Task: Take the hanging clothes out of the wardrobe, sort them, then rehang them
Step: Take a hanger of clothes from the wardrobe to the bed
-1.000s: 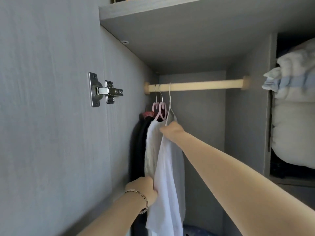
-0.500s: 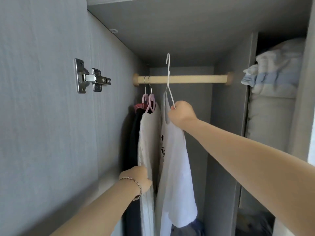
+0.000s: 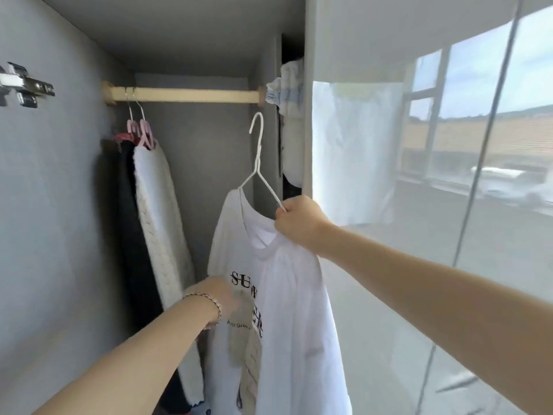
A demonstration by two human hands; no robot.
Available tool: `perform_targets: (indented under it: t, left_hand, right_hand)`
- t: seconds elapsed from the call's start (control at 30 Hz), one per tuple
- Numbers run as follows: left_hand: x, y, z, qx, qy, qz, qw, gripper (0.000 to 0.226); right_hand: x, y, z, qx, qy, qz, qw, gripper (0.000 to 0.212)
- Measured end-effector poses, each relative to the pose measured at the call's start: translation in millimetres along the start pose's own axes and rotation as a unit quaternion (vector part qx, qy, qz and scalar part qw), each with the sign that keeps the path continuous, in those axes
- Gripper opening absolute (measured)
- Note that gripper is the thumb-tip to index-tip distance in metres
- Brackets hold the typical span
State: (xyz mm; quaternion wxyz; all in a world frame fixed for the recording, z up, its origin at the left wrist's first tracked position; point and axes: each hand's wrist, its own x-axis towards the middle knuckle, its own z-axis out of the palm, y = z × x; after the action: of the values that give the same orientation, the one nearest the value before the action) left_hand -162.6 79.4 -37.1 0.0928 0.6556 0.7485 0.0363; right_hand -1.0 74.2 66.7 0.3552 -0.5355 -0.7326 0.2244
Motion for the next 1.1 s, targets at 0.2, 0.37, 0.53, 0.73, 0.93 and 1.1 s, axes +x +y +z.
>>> perform_targets:
  t: [0.2,0.37,0.53,0.73,0.93,1.1]
  left_hand:
    - [-57.5,50.5,82.2,0.05,-0.074,0.133,0.987,0.022]
    - [-140.5,119.0,152.8,0.082,-0.163,0.273,0.945,0.017]
    - [-238.2,189.7,213.3,0.078,-0.204,0.379,0.899,0.019]
    - [-374.3,283.0,273.3,0.114,-0.217,0.512,0.823,0.015]
    - [-532.3,367.3,328.4,0.11,-0.227,0.611,0.75,0.019]
    - [-647.2,403.6,377.5,0.131,-0.239,0.661,0.7,0.015]
  right_hand:
    - [-154.3,48.6,-32.9,-0.053,0.058,0.093,0.993,0.024]
    - [-305.5,94.1,-69.7,-0.076,0.144,0.212,0.964,0.03]
    - [-461.6,119.9,-121.3,-0.041,0.288,0.305,0.907,0.042]
    - [-653.1,125.8,-165.4,-0.038,0.426,0.378,0.821,0.046]
    - [-830.4,114.5,-185.0,-0.05,0.544,0.416,0.727,0.025]
    - [-977.1,134.8,-174.4,-0.063,0.633,0.468,0.614,0.016]
